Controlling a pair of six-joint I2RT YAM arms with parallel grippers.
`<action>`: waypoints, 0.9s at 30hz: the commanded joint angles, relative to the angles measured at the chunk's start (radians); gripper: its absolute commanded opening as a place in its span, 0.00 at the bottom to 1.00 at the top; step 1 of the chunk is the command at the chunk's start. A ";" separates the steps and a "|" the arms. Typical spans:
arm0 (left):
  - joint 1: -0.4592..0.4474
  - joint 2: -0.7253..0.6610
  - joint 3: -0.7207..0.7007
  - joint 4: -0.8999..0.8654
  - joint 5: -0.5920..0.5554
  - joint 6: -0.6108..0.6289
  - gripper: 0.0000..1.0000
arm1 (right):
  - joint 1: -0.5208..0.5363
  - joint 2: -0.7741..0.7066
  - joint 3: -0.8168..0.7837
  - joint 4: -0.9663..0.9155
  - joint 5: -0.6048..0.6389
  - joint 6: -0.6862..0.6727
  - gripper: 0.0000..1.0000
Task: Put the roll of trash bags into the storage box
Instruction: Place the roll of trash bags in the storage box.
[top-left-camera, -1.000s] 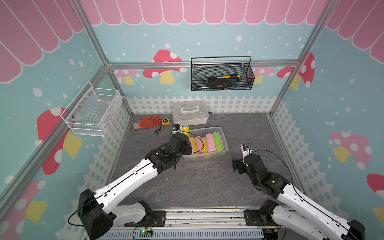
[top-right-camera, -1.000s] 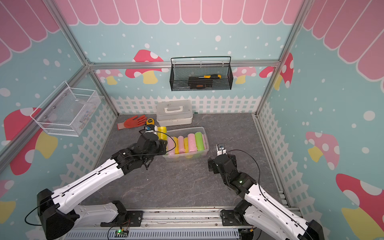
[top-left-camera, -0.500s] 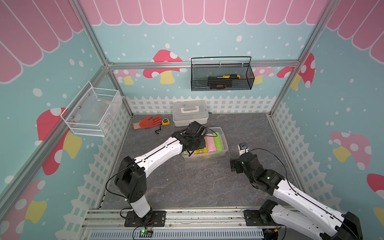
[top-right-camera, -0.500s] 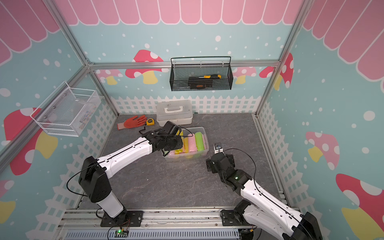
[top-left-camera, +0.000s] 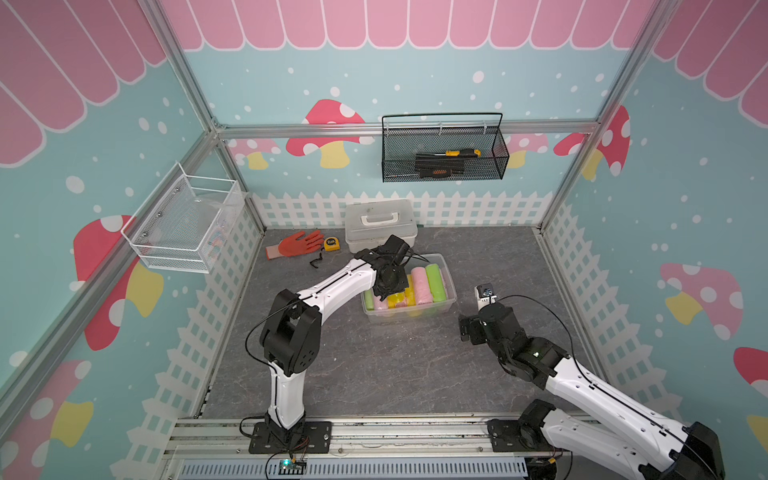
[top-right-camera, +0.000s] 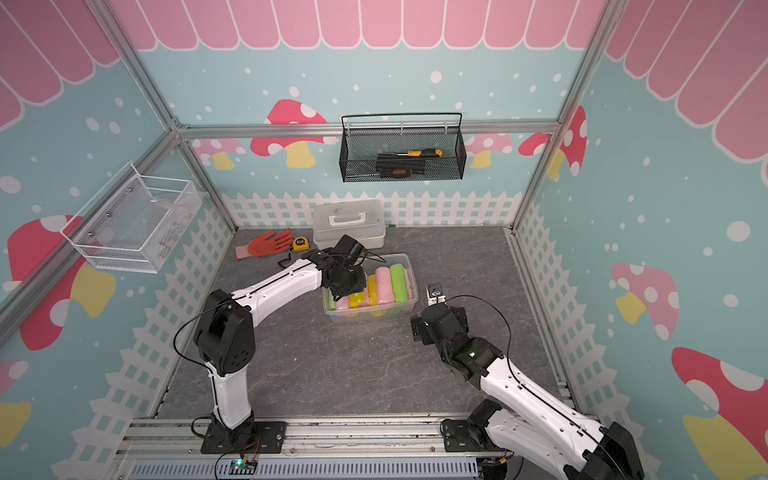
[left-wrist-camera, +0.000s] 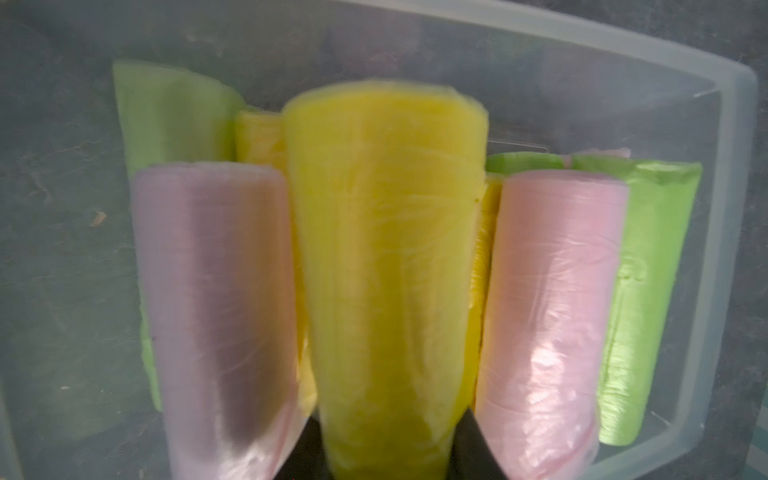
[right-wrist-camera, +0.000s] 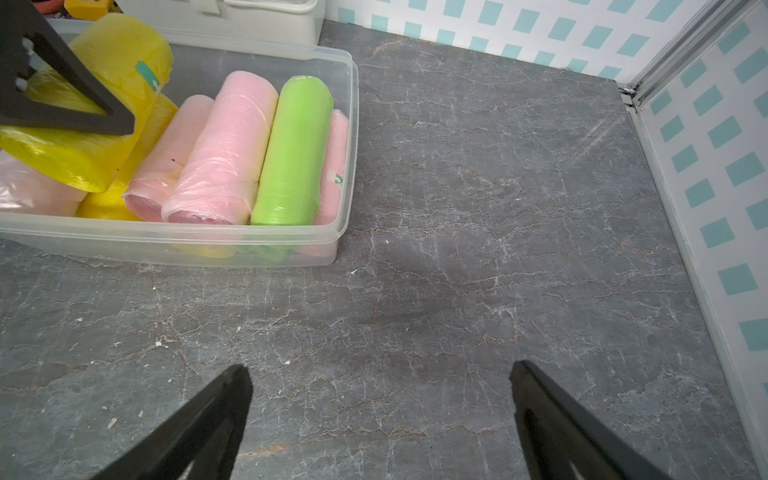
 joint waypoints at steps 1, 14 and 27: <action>0.021 0.020 0.020 -0.012 0.012 -0.001 0.00 | 0.004 0.017 0.031 0.012 -0.015 -0.011 0.99; 0.019 0.019 0.059 -0.062 -0.032 0.142 0.42 | 0.004 0.042 0.040 0.002 -0.003 -0.013 0.99; -0.007 -0.225 -0.060 0.008 -0.178 0.153 0.60 | 0.004 0.010 0.039 -0.010 0.034 -0.024 0.99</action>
